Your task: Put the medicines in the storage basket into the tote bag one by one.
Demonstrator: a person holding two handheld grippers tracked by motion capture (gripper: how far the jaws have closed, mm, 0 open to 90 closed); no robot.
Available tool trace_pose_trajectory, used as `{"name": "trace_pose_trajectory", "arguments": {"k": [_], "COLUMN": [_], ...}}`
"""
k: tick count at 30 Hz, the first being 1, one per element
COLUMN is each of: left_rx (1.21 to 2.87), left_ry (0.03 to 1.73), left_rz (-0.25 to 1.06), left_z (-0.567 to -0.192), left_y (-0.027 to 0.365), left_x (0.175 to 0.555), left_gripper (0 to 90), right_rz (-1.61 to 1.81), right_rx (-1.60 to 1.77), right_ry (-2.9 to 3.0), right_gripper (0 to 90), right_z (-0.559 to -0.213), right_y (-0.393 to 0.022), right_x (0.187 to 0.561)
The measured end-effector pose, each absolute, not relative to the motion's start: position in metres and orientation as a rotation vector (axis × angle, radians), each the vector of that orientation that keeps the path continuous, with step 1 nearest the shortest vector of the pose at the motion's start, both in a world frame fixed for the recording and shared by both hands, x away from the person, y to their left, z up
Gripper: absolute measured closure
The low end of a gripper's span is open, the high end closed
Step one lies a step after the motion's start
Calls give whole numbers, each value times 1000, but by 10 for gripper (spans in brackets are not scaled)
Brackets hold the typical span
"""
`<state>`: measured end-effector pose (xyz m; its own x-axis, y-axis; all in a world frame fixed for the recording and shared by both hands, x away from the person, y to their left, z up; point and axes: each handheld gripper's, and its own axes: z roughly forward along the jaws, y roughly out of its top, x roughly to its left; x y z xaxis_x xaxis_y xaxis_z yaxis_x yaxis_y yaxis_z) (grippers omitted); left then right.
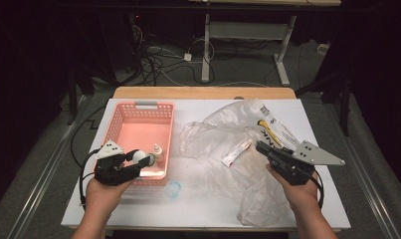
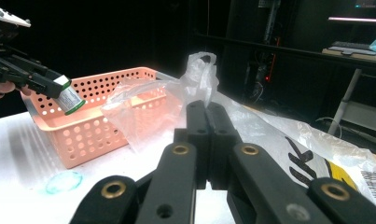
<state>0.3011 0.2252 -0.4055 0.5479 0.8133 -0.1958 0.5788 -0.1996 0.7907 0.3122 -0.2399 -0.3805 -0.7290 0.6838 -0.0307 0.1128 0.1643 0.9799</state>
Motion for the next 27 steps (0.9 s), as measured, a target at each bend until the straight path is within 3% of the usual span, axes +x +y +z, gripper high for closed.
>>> {"name": "trace_pose_trajectory", "arguments": {"k": [27], "left_rx": [1902], "left_ry": [944], "left_rz": [258], "left_z": [-402], "left_y": [173], "left_x": [287], "left_gripper": [486], "right_rz": [1593], "right_rx": [743], "right_ry": [1984], "right_gripper": [900], "right_z": [-381], "right_y": [-237], "right_x": [312]}}
